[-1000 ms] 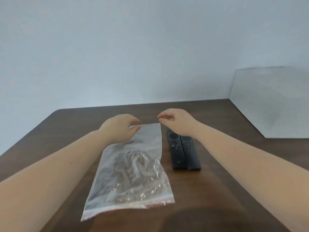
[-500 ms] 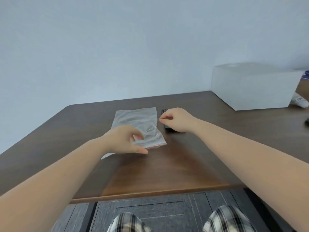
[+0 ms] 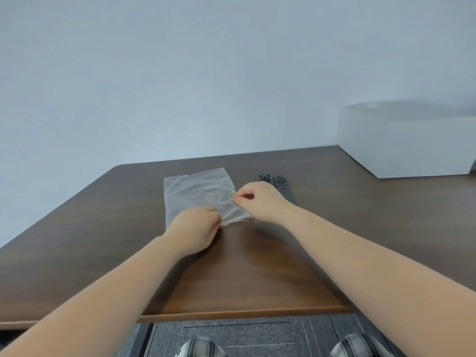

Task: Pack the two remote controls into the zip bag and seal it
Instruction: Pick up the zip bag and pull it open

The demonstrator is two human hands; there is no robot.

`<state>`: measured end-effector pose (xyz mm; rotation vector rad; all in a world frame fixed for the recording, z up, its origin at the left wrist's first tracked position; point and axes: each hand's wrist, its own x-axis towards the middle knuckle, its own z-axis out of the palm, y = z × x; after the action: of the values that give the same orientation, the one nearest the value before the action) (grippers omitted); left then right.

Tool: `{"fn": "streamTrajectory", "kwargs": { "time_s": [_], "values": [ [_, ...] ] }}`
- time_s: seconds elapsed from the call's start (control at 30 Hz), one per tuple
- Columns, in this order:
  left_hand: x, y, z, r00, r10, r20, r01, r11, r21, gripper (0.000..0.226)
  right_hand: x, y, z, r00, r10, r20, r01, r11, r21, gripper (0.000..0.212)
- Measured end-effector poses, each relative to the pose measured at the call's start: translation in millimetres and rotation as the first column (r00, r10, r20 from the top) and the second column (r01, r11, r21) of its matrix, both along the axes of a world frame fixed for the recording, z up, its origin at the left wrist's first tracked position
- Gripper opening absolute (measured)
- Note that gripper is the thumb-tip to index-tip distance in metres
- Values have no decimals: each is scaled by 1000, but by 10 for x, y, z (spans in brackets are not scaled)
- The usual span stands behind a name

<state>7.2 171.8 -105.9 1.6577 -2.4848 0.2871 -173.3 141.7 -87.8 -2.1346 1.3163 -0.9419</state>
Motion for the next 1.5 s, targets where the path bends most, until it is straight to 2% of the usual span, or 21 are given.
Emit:
{"fn": "streamTrajectory", "kwargs": {
  "time_s": [0.07, 0.13, 0.2, 0.27, 0.33, 0.47, 0.67, 0.83, 0.9, 0.97, 1.03, 1.17, 1.3, 1.4, 1.5],
  "values": [
    [-19, -97, -43, 993, 50, -110, -55, 998, -41, 21, 81, -61, -9, 999, -32, 36, 33, 999, -17, 27],
    [-37, -206, -73, 933, 107, -345, -144, 986, -82, 17, 165, -118, -45, 992, -64, 109, 64, 998, 8, 29],
    [-73, -319, -92, 852, 136, -506, -217, 971, -103, 15, 240, -164, -112, 982, -71, 175, 57, 995, 84, 31],
    [-124, -403, -112, 804, 146, -577, -234, 969, -80, 13, 273, -193, -179, 968, -76, 239, 28, 979, 200, 32],
    [-163, -461, -139, 791, 116, -600, -197, 978, -71, 12, 272, -223, -221, 953, -77, 293, -11, 958, 285, 35],
    [-168, -497, -162, 773, 50, -632, -135, 987, -86, 11, 246, -310, -258, 934, -65, 352, -63, 938, 341, 38],
    [-166, -480, -133, 673, 61, -737, -90, 996, 1, 9, 239, -297, -264, 938, -86, 335, -26, 949, 316, 27],
    [-176, -478, -126, 710, 55, -702, -150, 986, -75, 10, 259, -244, -231, 946, -115, 304, 19, 954, 300, 23],
    [-127, -483, -93, 651, 82, -755, -255, 960, -116, 9, 249, -231, -222, 950, -137, 279, 43, 947, 319, 19],
    [-44, -466, -48, 555, 89, -827, -349, 928, -134, 9, 232, -221, -210, 942, -169, 289, 58, 933, 354, 19],
    [1, -421, -13, 506, 58, -861, -373, 914, -158, 14, 227, -211, -194, 938, -187, 292, 66, 923, 378, 19],
    [-60, -395, -49, 695, -59, -716, -222, 930, -292, 28, 249, -205, -217, 961, -192, 200, 125, 944, 306, 16],
    [-111, -414, -84, 746, -119, -655, -160, 923, -351, 12, 250, -194, -231, 970, -170, 174, 119, 956, 267, 12],
    [-98, -433, -76, 786, -27, -618, -209, 928, -307, 29, 226, -206, -213, 971, -168, 170, 113, 950, 292, 12],
    [10, -478, -67, 775, -8, -631, -214, 937, -275, 53, 188, -236, -211, 968, -194, 159, 140, 945, 297, 16]
  ]
}}
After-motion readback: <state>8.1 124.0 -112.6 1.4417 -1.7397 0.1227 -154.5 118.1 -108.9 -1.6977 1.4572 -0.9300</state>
